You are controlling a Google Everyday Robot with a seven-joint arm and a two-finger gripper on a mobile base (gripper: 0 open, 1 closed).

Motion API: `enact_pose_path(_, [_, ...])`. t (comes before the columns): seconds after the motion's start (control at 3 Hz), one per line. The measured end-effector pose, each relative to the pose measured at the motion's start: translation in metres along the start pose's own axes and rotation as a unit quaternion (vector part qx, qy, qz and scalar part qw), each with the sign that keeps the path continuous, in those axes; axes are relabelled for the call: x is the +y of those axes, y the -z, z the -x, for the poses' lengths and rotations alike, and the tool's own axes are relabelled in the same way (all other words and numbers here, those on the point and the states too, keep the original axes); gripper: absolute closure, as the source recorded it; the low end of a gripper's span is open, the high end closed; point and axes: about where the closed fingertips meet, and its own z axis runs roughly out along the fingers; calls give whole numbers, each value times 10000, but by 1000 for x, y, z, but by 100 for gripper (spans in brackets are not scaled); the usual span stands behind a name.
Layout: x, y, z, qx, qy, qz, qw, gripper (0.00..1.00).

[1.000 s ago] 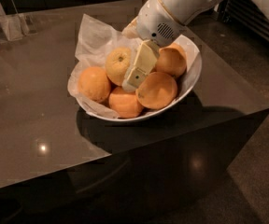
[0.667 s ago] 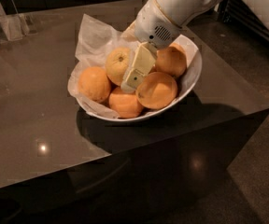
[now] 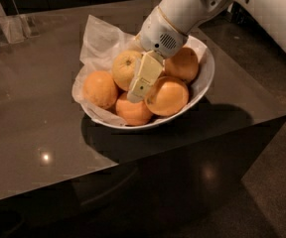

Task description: Pick orange from white bowl

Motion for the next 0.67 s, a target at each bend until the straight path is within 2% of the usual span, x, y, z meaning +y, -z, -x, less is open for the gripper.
enact_pose_path(0.33, [0,0,0,0,0,0,10000,19])
enact_pose_path(0.67, [0,0,0,0,0,0,10000,42])
